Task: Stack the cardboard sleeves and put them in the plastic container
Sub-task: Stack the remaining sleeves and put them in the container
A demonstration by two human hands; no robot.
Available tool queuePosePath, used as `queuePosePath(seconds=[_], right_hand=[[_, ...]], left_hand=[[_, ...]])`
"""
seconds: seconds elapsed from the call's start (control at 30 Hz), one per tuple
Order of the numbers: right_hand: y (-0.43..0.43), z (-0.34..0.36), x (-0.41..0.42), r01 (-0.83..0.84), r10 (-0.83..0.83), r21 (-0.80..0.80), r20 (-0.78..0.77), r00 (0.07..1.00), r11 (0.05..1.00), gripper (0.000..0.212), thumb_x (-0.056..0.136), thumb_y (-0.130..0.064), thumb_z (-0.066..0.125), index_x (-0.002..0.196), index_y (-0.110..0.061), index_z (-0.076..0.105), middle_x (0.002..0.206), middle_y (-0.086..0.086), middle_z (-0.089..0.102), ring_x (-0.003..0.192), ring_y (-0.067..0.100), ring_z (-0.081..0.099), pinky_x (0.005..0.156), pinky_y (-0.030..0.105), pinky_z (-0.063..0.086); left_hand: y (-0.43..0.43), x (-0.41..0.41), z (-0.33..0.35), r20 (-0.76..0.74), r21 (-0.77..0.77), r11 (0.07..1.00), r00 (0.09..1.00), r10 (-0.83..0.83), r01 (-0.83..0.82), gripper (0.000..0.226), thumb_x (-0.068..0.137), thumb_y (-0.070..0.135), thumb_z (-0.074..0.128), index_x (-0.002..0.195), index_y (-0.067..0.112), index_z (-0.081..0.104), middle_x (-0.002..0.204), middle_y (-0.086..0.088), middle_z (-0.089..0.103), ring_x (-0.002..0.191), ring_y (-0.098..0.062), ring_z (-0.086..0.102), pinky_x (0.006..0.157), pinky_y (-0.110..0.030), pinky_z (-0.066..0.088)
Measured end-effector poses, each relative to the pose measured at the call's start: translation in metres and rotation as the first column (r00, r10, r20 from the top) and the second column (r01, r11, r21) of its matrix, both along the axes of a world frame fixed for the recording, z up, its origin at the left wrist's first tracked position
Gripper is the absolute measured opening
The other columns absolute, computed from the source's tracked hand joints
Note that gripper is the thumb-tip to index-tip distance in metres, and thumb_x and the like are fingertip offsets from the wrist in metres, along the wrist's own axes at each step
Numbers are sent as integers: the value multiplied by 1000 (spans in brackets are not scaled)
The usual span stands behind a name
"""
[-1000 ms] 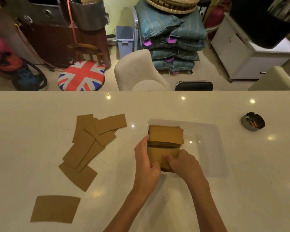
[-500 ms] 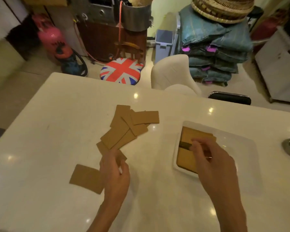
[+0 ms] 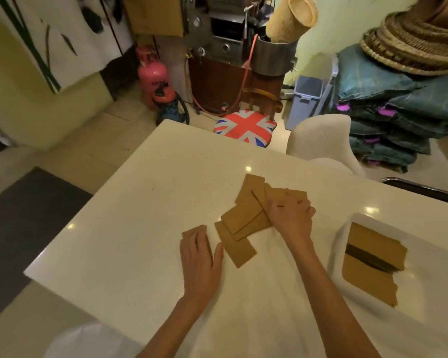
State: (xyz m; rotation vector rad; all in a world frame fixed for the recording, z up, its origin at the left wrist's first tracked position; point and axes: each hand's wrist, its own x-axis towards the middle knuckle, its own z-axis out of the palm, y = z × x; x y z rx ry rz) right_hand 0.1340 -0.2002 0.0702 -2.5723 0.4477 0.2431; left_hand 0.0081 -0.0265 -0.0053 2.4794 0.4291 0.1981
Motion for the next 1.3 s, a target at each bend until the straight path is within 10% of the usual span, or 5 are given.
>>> queuePosePath(seconds=[0.2, 0.4, 0.73, 1.1, 1.3], right_hand=[[-8, -21, 73, -275, 253, -141, -158, 955, 951, 64, 95, -66, 20, 153, -39, 16, 165, 5, 4, 150, 37, -1, 118, 58, 0], [10, -20, 44, -354, 336, -9, -289, 896, 935, 56, 96, -28, 38, 150, -27, 28, 153, 10, 24, 140, 37, 20, 112, 51, 26], [40, -44, 17, -21, -2, 198, 115, 993, 980, 43, 95, -36, 56, 135, -21, 52, 124, 9, 58, 117, 28, 53, 95, 34, 42], [120, -20, 88, -344, 361, 132, -143, 922, 930, 64, 83, -11, 68, 139, -25, 39, 133, 11, 41, 123, 31, 46, 102, 41, 47], [46, -8, 86, -113, 111, -68, -20, 994, 991, 46, 96, -17, 52, 141, -11, 44, 135, 23, 44, 122, 40, 47, 108, 45, 38]], left_hand=[[-3, 51, -2, -120, 152, 960, 969, -218, 235, 100, 79, 87, 20, 150, 18, 32, 151, -18, 31, 143, -36, 24, 120, -50, 2], [34, 90, -5, -90, 72, 962, 962, -256, 263, 54, 92, 26, 39, 145, 24, 41, 153, -3, 36, 146, -24, 19, 115, -41, 12], [36, 87, -17, 106, -73, 969, 968, -227, 235, 46, 87, 20, 49, 133, 23, 50, 146, -1, 47, 141, -23, 32, 113, -40, 18], [34, 82, -13, -1, 146, 930, 941, -340, 336, 56, 89, 39, 40, 145, 33, 36, 148, 0, 43, 141, -25, 29, 113, -46, 21], [35, 81, -11, 15, 85, 949, 952, -307, 305, 57, 80, 35, 42, 136, 30, 49, 148, -1, 43, 141, -24, 29, 116, -46, 21]])
